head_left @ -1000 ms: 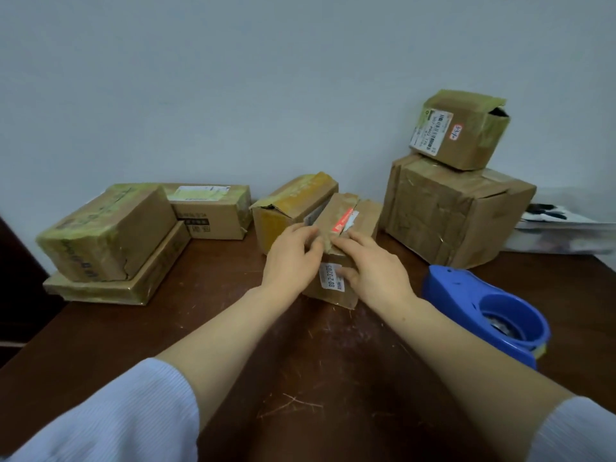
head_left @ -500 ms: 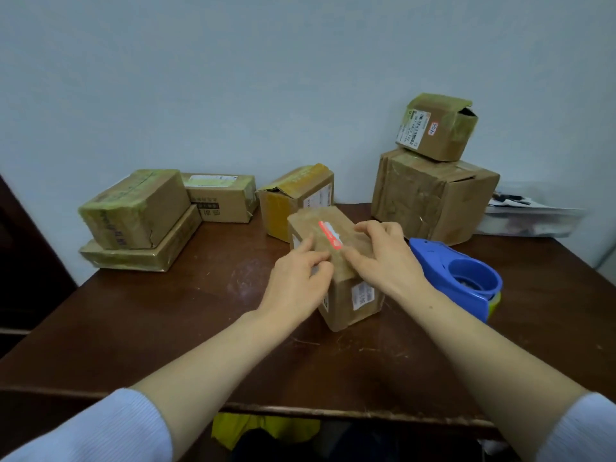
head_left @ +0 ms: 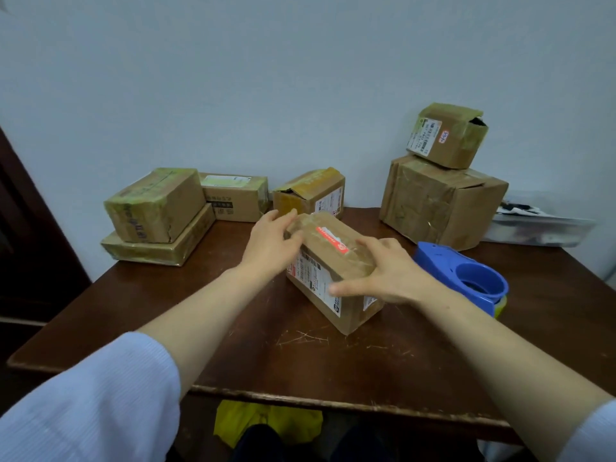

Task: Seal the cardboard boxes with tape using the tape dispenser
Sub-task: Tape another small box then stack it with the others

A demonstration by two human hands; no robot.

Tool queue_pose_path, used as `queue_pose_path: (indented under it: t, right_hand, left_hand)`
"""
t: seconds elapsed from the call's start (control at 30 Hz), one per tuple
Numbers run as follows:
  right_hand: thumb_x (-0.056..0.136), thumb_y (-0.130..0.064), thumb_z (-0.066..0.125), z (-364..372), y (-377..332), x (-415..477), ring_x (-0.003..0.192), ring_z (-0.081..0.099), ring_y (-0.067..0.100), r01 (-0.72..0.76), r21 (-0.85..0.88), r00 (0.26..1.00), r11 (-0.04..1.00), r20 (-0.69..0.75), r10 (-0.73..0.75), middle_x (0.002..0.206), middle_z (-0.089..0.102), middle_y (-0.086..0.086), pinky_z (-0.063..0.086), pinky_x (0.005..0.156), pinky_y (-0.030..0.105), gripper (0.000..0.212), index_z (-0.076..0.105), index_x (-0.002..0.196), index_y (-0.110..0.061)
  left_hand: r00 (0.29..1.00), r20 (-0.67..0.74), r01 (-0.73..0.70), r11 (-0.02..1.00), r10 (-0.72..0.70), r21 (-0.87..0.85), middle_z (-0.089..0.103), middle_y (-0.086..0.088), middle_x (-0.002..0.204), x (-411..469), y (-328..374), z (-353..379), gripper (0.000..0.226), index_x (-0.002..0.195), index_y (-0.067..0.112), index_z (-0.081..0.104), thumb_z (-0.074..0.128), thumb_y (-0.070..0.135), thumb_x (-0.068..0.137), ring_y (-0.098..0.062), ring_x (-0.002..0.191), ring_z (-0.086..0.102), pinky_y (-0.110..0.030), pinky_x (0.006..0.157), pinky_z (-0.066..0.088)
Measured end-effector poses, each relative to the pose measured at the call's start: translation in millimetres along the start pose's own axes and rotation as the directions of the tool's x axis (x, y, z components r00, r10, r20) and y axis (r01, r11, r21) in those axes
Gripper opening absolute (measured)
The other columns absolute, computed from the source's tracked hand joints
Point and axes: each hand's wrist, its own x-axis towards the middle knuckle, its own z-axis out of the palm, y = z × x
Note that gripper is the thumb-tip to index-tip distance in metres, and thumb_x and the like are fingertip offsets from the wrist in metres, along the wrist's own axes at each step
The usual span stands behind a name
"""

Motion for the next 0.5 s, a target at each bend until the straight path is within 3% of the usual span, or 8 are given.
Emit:
queue_pose_path:
  t: [0.1, 0.17, 0.27, 0.37, 0.43, 0.5]
  right_hand:
    - [0.068, -0.045, 0.077, 4.0, 0.7, 5.6, 0.132, 0.024, 0.022, 0.073, -0.047, 0.997, 0.996, 0.002, -0.073, 0.144, 0.021, 0.002, 0.035, 0.105, 0.038, 0.098, 0.021, 0.147, -0.027]
    - [0.068, -0.035, 0.076, -0.1, 4.8, 9.9, 0.134, 0.020, 0.021, 0.104, 0.001, 0.993, 0.995, 0.053, -0.104, 0.148, 0.020, -0.001, 0.029, 0.108, 0.038, 0.095, 0.024, 0.147, -0.028]
    - [0.058, -0.029, 0.068, -8.7, 11.1, 16.8, 0.142, 0.009, 0.022, 0.123, 0.083, 0.983, 0.989, 0.128, -0.133, 0.156, 0.011, -0.008, 0.019, 0.115, 0.046, 0.094, 0.031, 0.143, -0.037]
    - [0.065, -0.010, 0.068, -10.0, 11.6, 25.5, 0.144, 0.007, 0.023, 0.144, 0.156, 0.971, 0.977, 0.169, -0.170, 0.157, 0.005, -0.009, 0.024, 0.114, 0.051, 0.085, 0.039, 0.137, -0.043]
    - [0.060, -0.017, 0.065, -7.2, 8.6, 28.3, 0.144, 0.008, 0.021, 0.180, 0.179, 0.962, 0.967, 0.173, -0.211, 0.157, 0.005, -0.009, 0.025, 0.113, 0.049, 0.083, 0.041, 0.134, -0.047]
    - [0.059, -0.028, 0.059, -5.0, 4.5, 28.0, 0.141, 0.015, 0.016, 0.173, 0.290, 0.966, 0.941, 0.138, -0.221, 0.155, 0.010, -0.011, 0.027, 0.110, 0.038, 0.080, 0.042, 0.135, -0.043]
  left_hand:
    - [0.995, 0.098, 0.039, 0.999, -0.035, -0.036, 0.015, -0.005, 0.160, 13.0, 1.8, 4.6, 0.055, 0.150, 0.027, 0.029, 0.047, 0.036, 0.098, -0.022, 0.147, 0.016, -0.038, 0.117, 0.018]
    - [0.991, 0.119, 0.063, 0.998, -0.060, -0.019, 0.023, -0.005, 0.158, 16.0, 0.4, 4.8, 0.061, 0.151, 0.024, 0.028, 0.051, 0.039, 0.096, -0.023, 0.144, 0.024, -0.038, 0.114, 0.024]
    - [0.991, 0.049, 0.119, 0.990, -0.123, 0.078, 0.038, -0.005, 0.151, 9.6, -4.5, -1.9, 0.071, 0.149, 0.017, 0.031, 0.058, 0.045, 0.090, -0.024, 0.136, 0.038, -0.039, 0.108, 0.035]
    - [0.980, -0.017, 0.200, 0.980, -0.199, 0.007, 0.050, -0.004, 0.141, -5.3, -10.9, -13.7, 0.070, 0.142, 0.014, 0.042, 0.066, 0.046, 0.085, -0.022, 0.127, 0.049, -0.040, 0.103, 0.043]
    - [0.967, -0.032, 0.249, 0.964, -0.253, -0.092, 0.061, -0.004, 0.125, -14.3, -16.3, -21.2, 0.056, 0.130, 0.015, 0.055, 0.070, 0.040, 0.083, -0.020, 0.111, 0.058, -0.041, 0.092, 0.051]
    - [0.950, -0.008, 0.299, 0.920, -0.311, -0.252, 0.068, -0.005, 0.104, -19.9, -22.1, -28.6, 0.037, 0.113, 0.014, 0.066, 0.073, 0.033, 0.082, -0.020, 0.092, 0.065, -0.039, 0.074, 0.057]
